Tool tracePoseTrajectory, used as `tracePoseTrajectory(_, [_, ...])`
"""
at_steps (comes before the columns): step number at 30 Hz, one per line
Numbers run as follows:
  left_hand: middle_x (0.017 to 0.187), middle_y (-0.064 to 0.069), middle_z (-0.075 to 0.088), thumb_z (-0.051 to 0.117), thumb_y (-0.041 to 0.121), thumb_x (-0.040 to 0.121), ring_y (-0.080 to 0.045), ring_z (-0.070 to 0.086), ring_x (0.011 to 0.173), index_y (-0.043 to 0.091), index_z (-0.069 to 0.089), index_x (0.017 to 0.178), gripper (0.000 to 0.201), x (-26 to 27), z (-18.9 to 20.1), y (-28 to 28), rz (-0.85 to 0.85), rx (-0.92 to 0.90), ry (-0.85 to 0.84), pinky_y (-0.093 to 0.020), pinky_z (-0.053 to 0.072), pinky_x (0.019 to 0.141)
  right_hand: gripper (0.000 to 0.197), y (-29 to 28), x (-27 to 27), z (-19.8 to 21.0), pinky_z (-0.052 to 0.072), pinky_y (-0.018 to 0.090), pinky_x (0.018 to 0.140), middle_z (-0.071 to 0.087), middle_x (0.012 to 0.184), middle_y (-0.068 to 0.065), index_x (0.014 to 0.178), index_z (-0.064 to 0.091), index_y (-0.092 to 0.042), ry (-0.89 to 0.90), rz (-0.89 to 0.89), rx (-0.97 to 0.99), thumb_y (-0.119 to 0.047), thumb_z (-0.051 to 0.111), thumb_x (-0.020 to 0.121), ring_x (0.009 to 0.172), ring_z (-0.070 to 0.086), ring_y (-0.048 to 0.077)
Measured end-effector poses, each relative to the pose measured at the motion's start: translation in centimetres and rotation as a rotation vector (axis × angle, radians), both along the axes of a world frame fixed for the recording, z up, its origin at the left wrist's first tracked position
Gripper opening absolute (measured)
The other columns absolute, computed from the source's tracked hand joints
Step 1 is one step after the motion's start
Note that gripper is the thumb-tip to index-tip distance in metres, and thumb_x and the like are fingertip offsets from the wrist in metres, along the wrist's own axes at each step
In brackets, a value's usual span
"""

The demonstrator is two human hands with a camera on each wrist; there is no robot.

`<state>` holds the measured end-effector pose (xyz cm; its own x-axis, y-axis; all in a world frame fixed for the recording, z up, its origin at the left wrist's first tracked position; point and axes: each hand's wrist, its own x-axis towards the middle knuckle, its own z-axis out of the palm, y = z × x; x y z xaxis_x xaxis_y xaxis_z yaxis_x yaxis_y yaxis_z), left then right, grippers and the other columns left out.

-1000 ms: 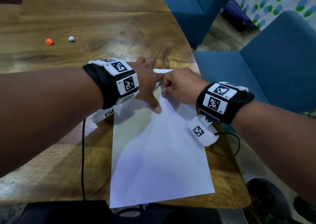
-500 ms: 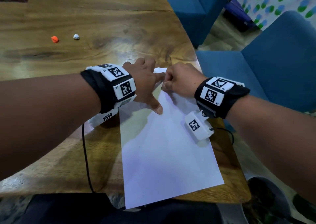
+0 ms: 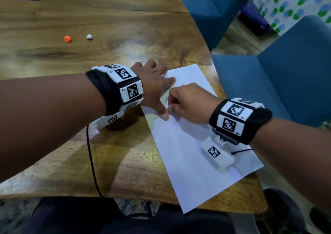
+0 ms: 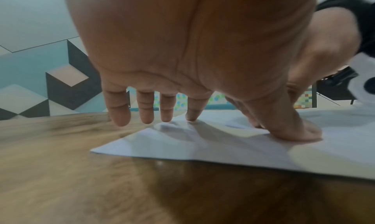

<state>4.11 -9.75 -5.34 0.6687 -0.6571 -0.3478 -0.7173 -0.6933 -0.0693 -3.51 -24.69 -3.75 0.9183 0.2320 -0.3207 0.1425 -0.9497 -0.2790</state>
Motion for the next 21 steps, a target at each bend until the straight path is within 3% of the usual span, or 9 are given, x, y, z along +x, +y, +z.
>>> tracePoseTrajectory(5, [0.149,-0.001,0.031,0.057,0.098,0.053,-0.032,0.033,0.133,0.037,0.032,0.149,0.117,-0.1,0.1,0.1,-0.004,0.004,0.010,-0.050,0.042,0.100,0.012,-1.0,2.7,-0.2,0.052,0.033,0.077,0.067,0.088,0.000,0.090,0.067,-0.017,-0.078,-0.110,-0.016,-0.029,0.063,0.089,0.090,0.061,0.021])
tracePoseTrajectory(9, [0.151,0.000,0.028,0.057,0.097,0.055,-0.031,0.031,0.136,0.036,0.022,0.155,0.122,-0.4,0.2,0.2,0.020,0.019,0.028,-0.054,0.042,0.103,0.015,-2.3,5.4,0.3,0.044,0.026,0.070,0.071,0.090,0.005,0.089,0.073,-0.010,-0.113,-0.224,-0.007,-0.024,0.067,0.089,0.089,0.064,0.021])
tracePoseTrajectory(15, [0.153,-0.003,0.026,0.067,0.090,0.057,-0.032,0.029,0.138,0.037,0.029,0.152,0.115,-0.4,0.2,0.2,0.056,-0.002,0.062,-0.053,0.045,0.099,0.011,-0.8,1.3,-0.6,0.053,0.032,0.076,0.070,0.076,-0.006,0.077,0.066,-0.021,-0.030,-0.099,0.063,-0.028,0.067,0.085,0.084,0.063,0.014])
tracePoseTrajectory(18, [0.154,-0.006,0.023,0.072,0.086,0.055,-0.033,0.028,0.138,0.033,0.023,0.156,0.124,-0.5,0.1,0.5,0.118,-0.025,0.066,-0.051,0.049,0.095,0.009,-2.5,0.5,-0.7,0.053,0.035,0.077,0.070,0.078,-0.008,0.079,0.068,-0.020,-0.070,-0.186,0.093,-0.027,0.066,0.084,0.083,0.062,0.014])
tracePoseTrajectory(19, [0.151,-0.008,0.025,0.072,0.087,0.054,-0.033,0.030,0.136,0.030,0.023,0.155,0.126,-0.5,0.1,0.7,0.152,-0.034,0.054,-0.049,0.050,0.091,0.008,-3.5,0.5,-0.5,0.054,0.036,0.076,0.069,0.079,-0.008,0.081,0.068,-0.018,-0.093,-0.262,0.147,-0.025,0.066,0.085,0.081,0.062,0.016])
tracePoseTrajectory(21, [0.144,-0.010,0.031,0.074,0.087,0.052,-0.034,0.034,0.132,0.025,0.027,0.152,0.127,-0.4,0.2,1.5,0.244,-0.050,0.035,-0.047,0.050,0.086,0.009,-5.1,0.0,0.0,0.054,0.038,0.066,0.065,0.079,0.004,0.081,0.062,-0.010,-0.050,-0.490,0.467,-0.015,0.065,0.088,0.071,0.062,0.021])
